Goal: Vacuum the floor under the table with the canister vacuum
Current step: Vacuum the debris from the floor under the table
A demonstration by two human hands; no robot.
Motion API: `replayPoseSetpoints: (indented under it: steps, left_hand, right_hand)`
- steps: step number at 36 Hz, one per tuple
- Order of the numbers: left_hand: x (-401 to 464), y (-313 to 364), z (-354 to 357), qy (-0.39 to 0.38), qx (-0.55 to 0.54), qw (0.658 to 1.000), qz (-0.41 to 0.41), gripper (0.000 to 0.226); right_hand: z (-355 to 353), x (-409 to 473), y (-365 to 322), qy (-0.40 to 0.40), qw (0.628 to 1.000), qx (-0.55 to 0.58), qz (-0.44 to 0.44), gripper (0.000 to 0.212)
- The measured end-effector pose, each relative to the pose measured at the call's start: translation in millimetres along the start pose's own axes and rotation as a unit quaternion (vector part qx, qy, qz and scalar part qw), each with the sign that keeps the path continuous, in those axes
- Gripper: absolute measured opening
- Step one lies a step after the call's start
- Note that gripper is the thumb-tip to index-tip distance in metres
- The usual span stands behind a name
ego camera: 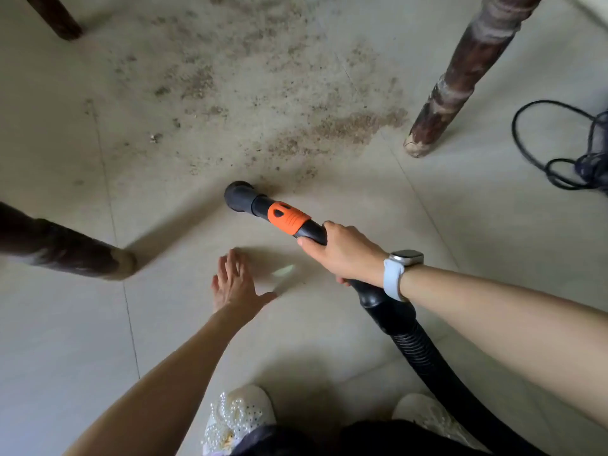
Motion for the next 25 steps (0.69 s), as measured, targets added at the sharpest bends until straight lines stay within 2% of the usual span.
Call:
replayPoseSetpoints:
  steps: [8, 15, 25]
  left_hand:
    - [-2.2, -24.2, -0.7, -0.005, -0.017, 0.998, -0.052, 0.111]
    - [-2.1, -40.7, 2.3, 0.011, -0.030, 0.999, -0.044, 0.111]
    - [-1.5, -40.8, 3.2, 0.016, -0.047, 0.997, -0.054, 0.108]
  right_hand:
    - [15.0, 40.6, -31.9, -0.067, 0.995, 0.063, -0.026, 0.038]
    - [35.5, 47.3, -63.0, -0.078, 0.994, 0.052, -0.051, 0.034]
    - [18.8, 2.2, -9.7, -0.068, 0.997, 0.038, -0.008, 0.035]
Point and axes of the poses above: each hand's wrist, its own x-axis towards the middle knuckle, its own z-axis out of the palm, y = z × x, the point moved 5 cm from there along x, towards the middle knuckle, and after that the axes turned 1 degree about z, right-handed, at the moved point
